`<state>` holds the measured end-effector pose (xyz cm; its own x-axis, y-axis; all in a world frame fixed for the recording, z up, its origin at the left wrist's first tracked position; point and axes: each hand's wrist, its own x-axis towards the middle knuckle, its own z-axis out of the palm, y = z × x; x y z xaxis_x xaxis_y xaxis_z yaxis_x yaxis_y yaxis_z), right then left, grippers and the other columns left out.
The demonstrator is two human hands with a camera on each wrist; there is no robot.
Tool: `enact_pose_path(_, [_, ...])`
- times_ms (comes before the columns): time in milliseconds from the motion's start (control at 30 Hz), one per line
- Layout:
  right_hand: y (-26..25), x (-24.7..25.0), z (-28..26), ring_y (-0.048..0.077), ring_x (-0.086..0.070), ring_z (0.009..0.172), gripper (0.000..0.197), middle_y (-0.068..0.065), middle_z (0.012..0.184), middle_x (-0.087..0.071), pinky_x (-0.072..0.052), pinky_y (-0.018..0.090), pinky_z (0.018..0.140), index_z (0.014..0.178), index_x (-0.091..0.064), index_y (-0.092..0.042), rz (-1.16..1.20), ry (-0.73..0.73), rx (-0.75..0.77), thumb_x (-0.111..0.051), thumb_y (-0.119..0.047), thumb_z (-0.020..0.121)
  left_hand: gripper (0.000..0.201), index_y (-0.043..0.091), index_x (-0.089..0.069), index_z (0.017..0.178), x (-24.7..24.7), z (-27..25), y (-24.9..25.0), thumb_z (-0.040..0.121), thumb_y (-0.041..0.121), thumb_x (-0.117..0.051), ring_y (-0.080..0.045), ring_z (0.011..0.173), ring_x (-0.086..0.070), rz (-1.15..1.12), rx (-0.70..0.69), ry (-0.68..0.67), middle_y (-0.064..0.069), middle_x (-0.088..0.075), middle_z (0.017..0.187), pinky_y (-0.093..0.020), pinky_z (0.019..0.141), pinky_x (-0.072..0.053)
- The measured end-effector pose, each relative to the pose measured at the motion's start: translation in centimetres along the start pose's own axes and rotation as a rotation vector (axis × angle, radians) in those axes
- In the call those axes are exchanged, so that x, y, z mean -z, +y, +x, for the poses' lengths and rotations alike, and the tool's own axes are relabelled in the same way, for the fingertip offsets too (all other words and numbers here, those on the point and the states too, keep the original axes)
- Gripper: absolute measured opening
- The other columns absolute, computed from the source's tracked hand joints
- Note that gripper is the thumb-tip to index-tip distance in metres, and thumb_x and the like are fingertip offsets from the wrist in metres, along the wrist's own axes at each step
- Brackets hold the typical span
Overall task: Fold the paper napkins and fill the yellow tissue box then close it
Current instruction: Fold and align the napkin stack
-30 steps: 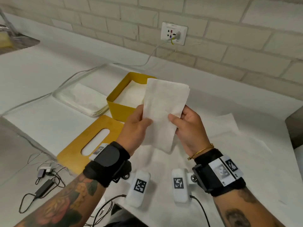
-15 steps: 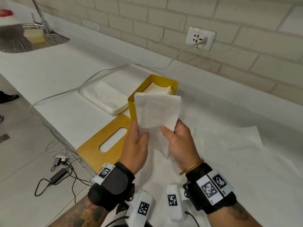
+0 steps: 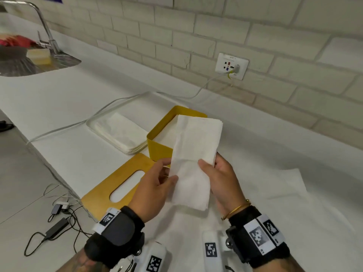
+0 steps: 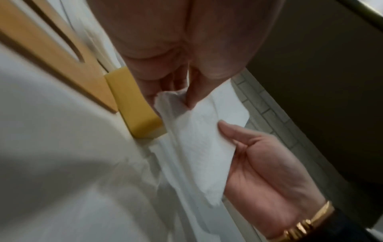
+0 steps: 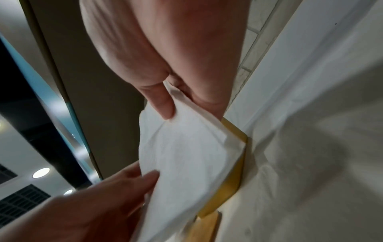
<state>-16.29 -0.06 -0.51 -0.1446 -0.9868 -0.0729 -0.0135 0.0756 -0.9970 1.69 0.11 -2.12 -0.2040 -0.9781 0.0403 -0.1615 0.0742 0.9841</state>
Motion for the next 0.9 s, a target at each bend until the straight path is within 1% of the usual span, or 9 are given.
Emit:
enact_pose_path(100, [-1.5, 0.5, 2.0, 0.021, -0.073, 0.100, 0.016, 0.000, 0.105, -0.078, -0.058, 0.036, 0.085, 0.110, -0.069, -0.016, 0.071, 0.035, -0.001, -0.056, -0.011, 0.101, 0.033, 0.033, -0.059, 0.120, 1.4, 1.8, 1.0, 0.097, 0.010, -0.065, -0.011, 0.075, -0.070, 0.032, 0.022, -0.017, 0.004, -0.073, 0.085, -0.029, 0.071, -0.057])
enact_pose_path(233, [-3.3, 0.4, 5.0, 0.016, -0.074, 0.093, 0.018, -0.002, 0.098, -0.079, -0.058, 0.037, 0.087, 0.101, -0.071, -0.017, 0.140, 0.094, -0.013, -0.056, -0.007, 0.101, 0.053, 0.031, -0.051, 0.131, 2.8, 3.3, 2.5, 0.090, 0.006, -0.074, -0.022, 0.068, -0.065, 0.004, 0.068, -0.082, -0.008, -0.051, 0.070, -0.029, 0.076, -0.060])
enact_pose_path(333, [-4.6, -0.2, 7.6, 0.021, -0.071, 0.098, 0.017, 0.000, 0.100, -0.077, -0.057, 0.042, 0.090, 0.097, -0.071, -0.018, 0.138, 0.109, -0.035, -0.057, -0.009, 0.101, 0.053, 0.023, -0.051, 0.133, 3.7, 4.6, 3.4, 0.090, 0.001, -0.072, -0.029, 0.076, -0.074, -0.028, 0.060, -0.017, -0.023, -0.065, 0.080, -0.027, 0.075, -0.061])
enact_pose_path(433, [-5.2, -0.9, 10.8, 0.032, -0.071, 0.101, 0.018, 0.010, 0.102, -0.076, -0.056, 0.052, 0.093, 0.087, -0.072, -0.015, 0.038, 0.158, -0.038, -0.059, -0.012, 0.099, 0.042, 0.015, -0.057, 0.127, 5.0, 6.5, 3.9, 0.091, 0.000, -0.071, -0.024, 0.074, -0.075, -0.054, 0.049, 0.093, -0.024, -0.072, 0.086, -0.025, 0.074, -0.060])
enact_pose_path(500, [-5.0, -1.4, 12.8, 0.032, -0.070, 0.091, 0.020, 0.012, 0.094, -0.075, -0.055, 0.056, 0.090, 0.080, -0.071, -0.009, -0.060, 0.187, -0.027, -0.061, -0.013, 0.097, 0.035, 0.014, -0.061, 0.122, 5.6, 8.0, 3.9, 0.091, 0.002, -0.071, -0.020, 0.072, -0.073, -0.045, 0.063, 0.132, -0.022, -0.073, 0.086, -0.025, 0.071, -0.060])
enact_pose_path(600, [-4.2, -2.2, 15.0, 0.030, -0.069, 0.087, 0.019, 0.010, 0.087, -0.075, -0.057, 0.040, 0.080, 0.077, -0.072, -0.011, -0.319, 0.200, -0.018, -0.063, -0.015, 0.094, 0.031, 0.022, -0.066, 0.117, 6.3, 10.0, 3.2, 0.091, 0.006, -0.071, -0.016, 0.071, -0.071, 0.062, 0.075, 0.164, -0.014, -0.074, 0.085, -0.025, 0.066, -0.054])
enact_pose_path(700, [-3.4, -3.1, 15.9, 0.031, -0.066, 0.086, 0.010, 0.003, 0.081, -0.071, -0.052, 0.031, 0.076, 0.085, -0.071, -0.014, -0.552, 0.222, -0.013, -0.065, -0.019, 0.092, 0.025, 0.033, -0.071, 0.105, 7.0, 11.5, 2.5, 0.093, 0.012, -0.069, -0.016, 0.076, -0.068, 0.267, 0.083, 0.138, -0.002, -0.070, 0.089, -0.019, 0.068, -0.049])
enact_pose_path(800, [-2.9, -3.8, 16.5, 0.027, -0.061, 0.107, 0.021, -0.002, 0.104, -0.071, -0.044, 0.040, 0.098, 0.112, -0.063, -0.023, -0.828, 0.243, -0.014, -0.065, -0.029, 0.092, 0.022, 0.032, -0.076, 0.100, 7.3, 12.3, 2.5, 0.096, 0.014, -0.064, -0.007, 0.077, -0.063, 0.442, 0.081, 0.065, 0.008, -0.071, 0.096, -0.007, 0.064, -0.043])
enact_pose_path(900, [-2.5, -4.1, 17.1, 0.024, -0.047, 0.120, 0.036, -0.003, 0.111, -0.068, -0.028, 0.041, 0.093, 0.128, -0.052, -0.030, -1.019, 0.281, 0.003, -0.061, -0.035, 0.093, 0.024, 0.028, -0.076, 0.111, 7.2, 12.8, 2.7, 0.098, 0.017, -0.059, -0.008, 0.087, -0.061, 0.632, 0.096, -0.032, 0.009, -0.071, 0.108, -0.017, 0.075, -0.043])
